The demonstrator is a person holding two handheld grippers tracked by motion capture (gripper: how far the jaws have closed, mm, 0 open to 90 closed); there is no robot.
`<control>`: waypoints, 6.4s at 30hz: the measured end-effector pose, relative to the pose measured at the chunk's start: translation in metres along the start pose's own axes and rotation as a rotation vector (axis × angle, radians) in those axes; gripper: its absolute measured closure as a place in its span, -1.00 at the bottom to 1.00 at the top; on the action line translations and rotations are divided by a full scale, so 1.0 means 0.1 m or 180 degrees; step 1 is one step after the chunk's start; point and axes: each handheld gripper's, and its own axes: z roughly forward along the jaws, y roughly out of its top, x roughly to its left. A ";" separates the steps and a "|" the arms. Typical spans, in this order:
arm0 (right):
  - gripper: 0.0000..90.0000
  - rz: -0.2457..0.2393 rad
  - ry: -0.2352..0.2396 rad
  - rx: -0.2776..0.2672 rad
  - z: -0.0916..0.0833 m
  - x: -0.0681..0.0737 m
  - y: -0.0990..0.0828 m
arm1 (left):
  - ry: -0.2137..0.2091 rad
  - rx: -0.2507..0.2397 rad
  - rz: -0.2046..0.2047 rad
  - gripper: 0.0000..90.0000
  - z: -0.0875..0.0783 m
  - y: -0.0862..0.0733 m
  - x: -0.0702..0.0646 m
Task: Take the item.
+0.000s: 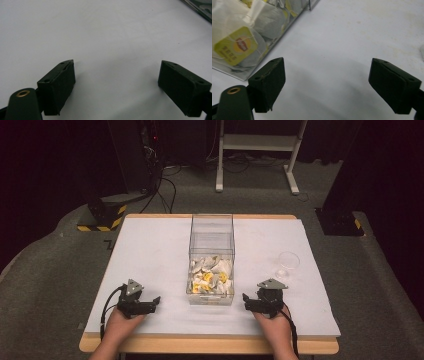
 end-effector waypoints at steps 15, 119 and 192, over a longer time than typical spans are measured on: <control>-0.62 -0.0075 0.0061 -0.0155 -0.07 0.05 0.04 | 0.0003 -0.0005 0.0007 -0.68 0.00 0.00 0.00; -0.41 -0.0351 0.0547 -0.0561 -0.26 0.60 0.80 | 0.0002 -0.0004 0.0011 -0.68 0.00 0.00 0.00; 0.90 -0.0416 0.0702 0.0124 0.17 0.73 0.95 | -0.0001 -0.0007 0.0008 -0.67 0.00 0.00 0.00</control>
